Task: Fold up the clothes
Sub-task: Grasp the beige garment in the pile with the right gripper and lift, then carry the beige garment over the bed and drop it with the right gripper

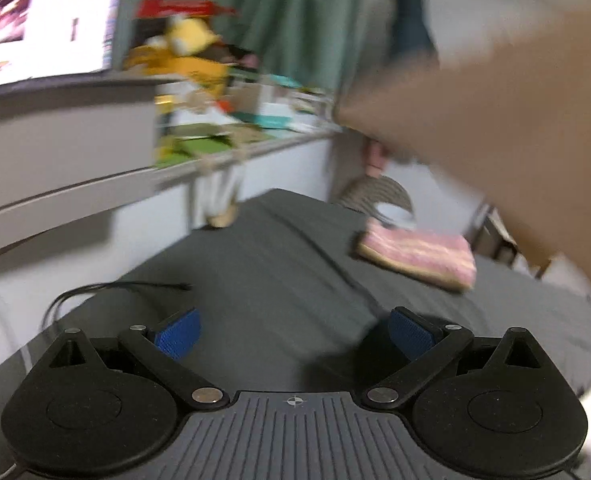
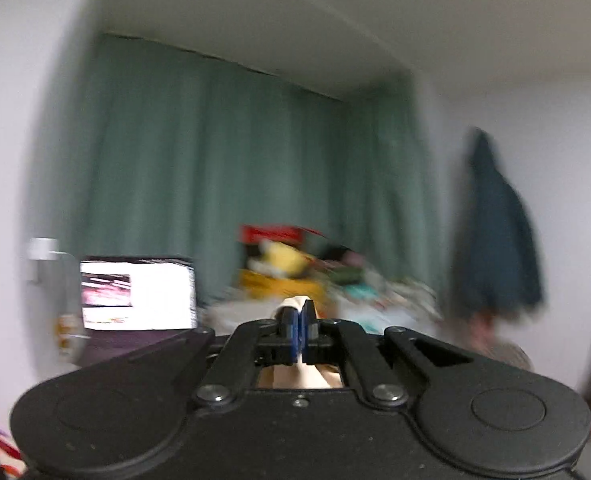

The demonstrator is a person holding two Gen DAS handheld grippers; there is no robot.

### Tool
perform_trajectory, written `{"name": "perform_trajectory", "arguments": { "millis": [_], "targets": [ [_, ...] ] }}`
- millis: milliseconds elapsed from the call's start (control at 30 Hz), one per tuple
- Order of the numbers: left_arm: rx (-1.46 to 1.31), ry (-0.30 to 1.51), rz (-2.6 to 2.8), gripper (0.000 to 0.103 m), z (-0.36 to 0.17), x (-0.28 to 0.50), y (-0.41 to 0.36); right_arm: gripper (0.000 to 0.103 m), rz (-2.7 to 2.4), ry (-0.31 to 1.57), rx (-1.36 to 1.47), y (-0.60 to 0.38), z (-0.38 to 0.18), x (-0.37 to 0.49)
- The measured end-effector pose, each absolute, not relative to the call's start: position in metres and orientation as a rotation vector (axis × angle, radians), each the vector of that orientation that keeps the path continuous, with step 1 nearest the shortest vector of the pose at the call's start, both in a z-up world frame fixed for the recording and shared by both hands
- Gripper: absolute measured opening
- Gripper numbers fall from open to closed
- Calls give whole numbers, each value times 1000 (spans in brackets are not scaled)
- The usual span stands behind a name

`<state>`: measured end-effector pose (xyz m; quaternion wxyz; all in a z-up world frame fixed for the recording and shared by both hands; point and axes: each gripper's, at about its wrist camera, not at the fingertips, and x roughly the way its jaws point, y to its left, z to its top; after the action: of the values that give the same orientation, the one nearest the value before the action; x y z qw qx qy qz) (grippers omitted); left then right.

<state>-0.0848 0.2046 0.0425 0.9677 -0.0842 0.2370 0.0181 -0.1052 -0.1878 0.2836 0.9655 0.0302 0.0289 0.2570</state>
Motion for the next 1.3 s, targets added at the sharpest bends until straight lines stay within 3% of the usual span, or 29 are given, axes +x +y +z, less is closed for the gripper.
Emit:
{"name": "perform_trajectory", "arguments": {
  "millis": [333, 700, 933, 1133, 1233, 1300],
  "targets": [
    [-42, 504, -279, 101, 59, -68, 48, 2, 202, 335, 139, -310, 173, -33],
    [2, 452, -560, 101, 109, -19, -101, 2, 298, 78, 365, -440, 185, -25],
    [132, 519, -561, 101, 89, 22, -165, 3, 65, 364, 458, -510, 65, 42],
    [145, 744, -603, 101, 42, 37, -204, 3, -55, 545, 556, -548, -45, 78],
    [135, 774, -636, 101, 24, 35, -218, 9, -90, 563, 582, -562, -74, 77],
    [145, 786, -637, 101, 16, 37, -231, 27, -134, 561, 627, -575, -80, 65]
  ]
}}
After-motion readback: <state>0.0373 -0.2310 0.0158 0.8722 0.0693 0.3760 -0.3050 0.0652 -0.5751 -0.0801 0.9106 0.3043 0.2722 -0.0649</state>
